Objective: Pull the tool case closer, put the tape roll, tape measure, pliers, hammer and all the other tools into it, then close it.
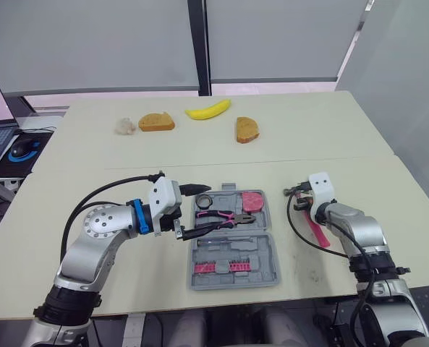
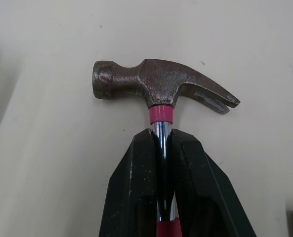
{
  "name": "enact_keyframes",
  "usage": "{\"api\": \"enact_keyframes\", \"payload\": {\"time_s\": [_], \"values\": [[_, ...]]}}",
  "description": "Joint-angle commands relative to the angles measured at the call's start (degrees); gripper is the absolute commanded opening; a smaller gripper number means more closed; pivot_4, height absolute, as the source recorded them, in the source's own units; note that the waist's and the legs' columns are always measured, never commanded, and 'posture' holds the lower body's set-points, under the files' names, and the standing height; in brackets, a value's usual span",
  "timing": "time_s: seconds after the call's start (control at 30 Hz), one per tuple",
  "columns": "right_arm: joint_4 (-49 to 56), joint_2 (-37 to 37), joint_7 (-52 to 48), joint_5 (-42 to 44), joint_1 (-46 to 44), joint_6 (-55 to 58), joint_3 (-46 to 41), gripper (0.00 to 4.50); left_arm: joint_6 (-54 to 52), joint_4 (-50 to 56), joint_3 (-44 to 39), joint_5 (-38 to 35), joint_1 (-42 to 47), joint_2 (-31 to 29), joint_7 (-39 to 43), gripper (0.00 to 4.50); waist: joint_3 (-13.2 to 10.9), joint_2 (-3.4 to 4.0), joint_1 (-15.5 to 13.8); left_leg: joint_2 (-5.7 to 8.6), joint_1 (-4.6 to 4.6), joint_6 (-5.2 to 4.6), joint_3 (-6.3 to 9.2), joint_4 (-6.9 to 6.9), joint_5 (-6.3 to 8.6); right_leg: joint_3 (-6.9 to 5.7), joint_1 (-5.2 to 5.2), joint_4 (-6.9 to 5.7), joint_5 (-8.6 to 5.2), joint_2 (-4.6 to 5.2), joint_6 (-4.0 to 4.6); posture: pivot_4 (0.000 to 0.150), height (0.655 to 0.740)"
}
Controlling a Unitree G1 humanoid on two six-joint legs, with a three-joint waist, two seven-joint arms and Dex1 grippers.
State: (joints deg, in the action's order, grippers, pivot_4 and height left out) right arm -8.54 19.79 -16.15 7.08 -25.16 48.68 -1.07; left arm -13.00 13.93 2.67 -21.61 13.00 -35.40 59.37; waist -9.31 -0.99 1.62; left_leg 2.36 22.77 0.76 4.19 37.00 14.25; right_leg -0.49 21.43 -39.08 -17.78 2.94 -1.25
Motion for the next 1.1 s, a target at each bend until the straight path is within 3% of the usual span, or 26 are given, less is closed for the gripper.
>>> {"api": "enact_keyframes", "payload": {"time_s": [0.03, 0.27, 0.43, 1.1], "values": [[12.1, 0.3, 0.7, 1.4, 2.8, 3.8, -2.0, 0.2, 1.0, 1.3, -0.4, -0.1, 0.1, -0.6, 0.2, 4.5, 0.0, 0.01, 0.0, 0.0, 0.01, 0.0, 0.01, 0.0, 0.0, 0.0, 0.01, 0.0, 0.0, 0.0, 0.0, 0.15, 0.74], [27.3, -5.0, 5.6, 2.3, 10.7, 11.1, -3.1, 0.2, 0.5, 2.5, 0.0, 0.0, -0.8, -1.0, 0.2, 4.5, 0.0, 0.01, 0.0, -0.01, 0.0, 0.0, 0.04, -0.01, 0.0, -0.01, 0.0, -0.01, 0.0, -0.01, 0.0, 0.15, 0.74], [32.3, -9.9, 9.3, 1.3, 14.5, 12.8, -2.1, 0.2, 0.6, 4.4, 0.6, -0.1, -2.8, -2.2, 1.3, 4.5, 0.0, 0.03, 0.0, 0.0, 0.01, 0.0, 0.04, -0.03, 0.0, 0.02, 0.02, 0.0, 0.0, -0.01, 0.0, 0.15, 0.74], [23.4, -11.7, 10.8, -0.4, 15.1, 5.5, -1.0, 0.2, 1.5, 7.6, 1.5, 0.0, -6.3, -4.6, 3.0, 4.5, 0.0, 0.05, 0.0, 0.0, -0.03, 0.0, 0.04, -0.04, 0.0, 0.0, 0.0, 0.0, -0.01, -0.02, 0.0, 0.15, 0.74]]}}
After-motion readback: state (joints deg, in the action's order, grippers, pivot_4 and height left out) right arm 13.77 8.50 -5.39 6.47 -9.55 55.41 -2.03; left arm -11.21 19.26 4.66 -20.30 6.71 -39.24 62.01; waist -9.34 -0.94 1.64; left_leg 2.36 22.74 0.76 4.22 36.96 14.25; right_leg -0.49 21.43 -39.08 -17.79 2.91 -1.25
